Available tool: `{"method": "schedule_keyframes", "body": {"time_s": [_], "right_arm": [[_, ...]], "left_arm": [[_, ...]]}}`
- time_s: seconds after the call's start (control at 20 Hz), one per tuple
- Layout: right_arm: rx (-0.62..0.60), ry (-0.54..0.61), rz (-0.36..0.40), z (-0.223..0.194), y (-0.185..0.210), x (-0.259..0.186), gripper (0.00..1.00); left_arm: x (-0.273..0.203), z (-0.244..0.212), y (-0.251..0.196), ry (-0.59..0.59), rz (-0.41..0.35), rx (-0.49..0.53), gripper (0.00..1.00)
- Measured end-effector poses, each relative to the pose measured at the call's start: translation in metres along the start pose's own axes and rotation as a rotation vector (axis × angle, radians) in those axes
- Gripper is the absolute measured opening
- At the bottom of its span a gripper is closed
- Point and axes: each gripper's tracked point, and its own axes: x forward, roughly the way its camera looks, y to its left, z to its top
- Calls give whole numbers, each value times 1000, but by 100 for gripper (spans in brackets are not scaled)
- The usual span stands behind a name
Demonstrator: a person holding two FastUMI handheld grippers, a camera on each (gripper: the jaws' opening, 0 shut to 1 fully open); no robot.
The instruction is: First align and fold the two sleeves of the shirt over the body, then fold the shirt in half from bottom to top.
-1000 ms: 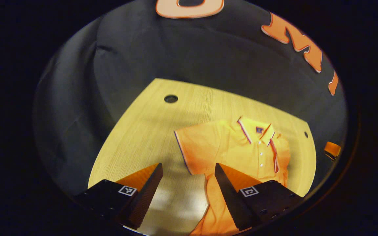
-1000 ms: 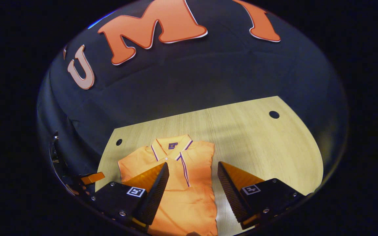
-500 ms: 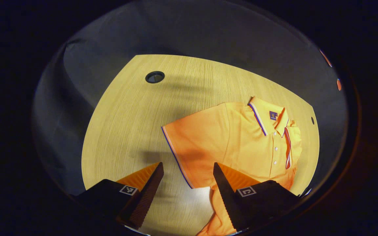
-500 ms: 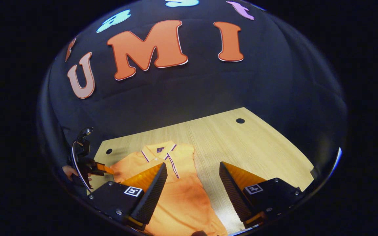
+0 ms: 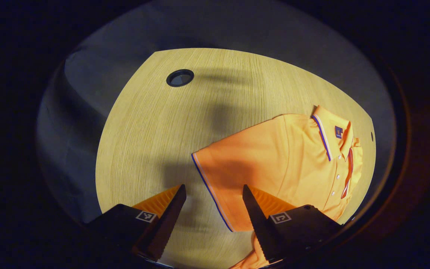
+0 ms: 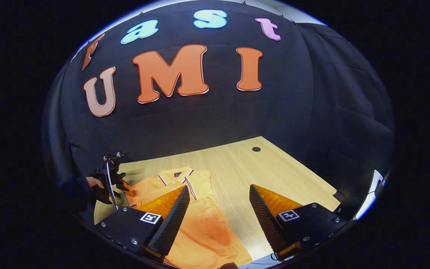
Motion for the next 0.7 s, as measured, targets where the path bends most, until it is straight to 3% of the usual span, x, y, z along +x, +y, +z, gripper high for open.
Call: {"method": "schedule_keyframes", "body": {"time_s": [0.1, 0.25, 0.4, 0.5, 0.7], "right_arm": [[11, -12, -19, 0, -6, -3, 100], [39, -19, -43, -2, -13, -4, 98], [56, -13, -48, -9, -18, -6, 98], [52, -2, -54, -12, -23, -7, 98], [72, 9, -43, -13, -24, -5, 98]], "left_arm": [[1, -8, 1, 52, 13, 10, 69], [4, -1, -8, 18, -23, 17, 60], [3, 1, -22, -15, -101, 35, 12], [-5, 5, -34, -50, -172, 42, 12], [-36, 24, -52, -147, -220, 96, 12]]}}
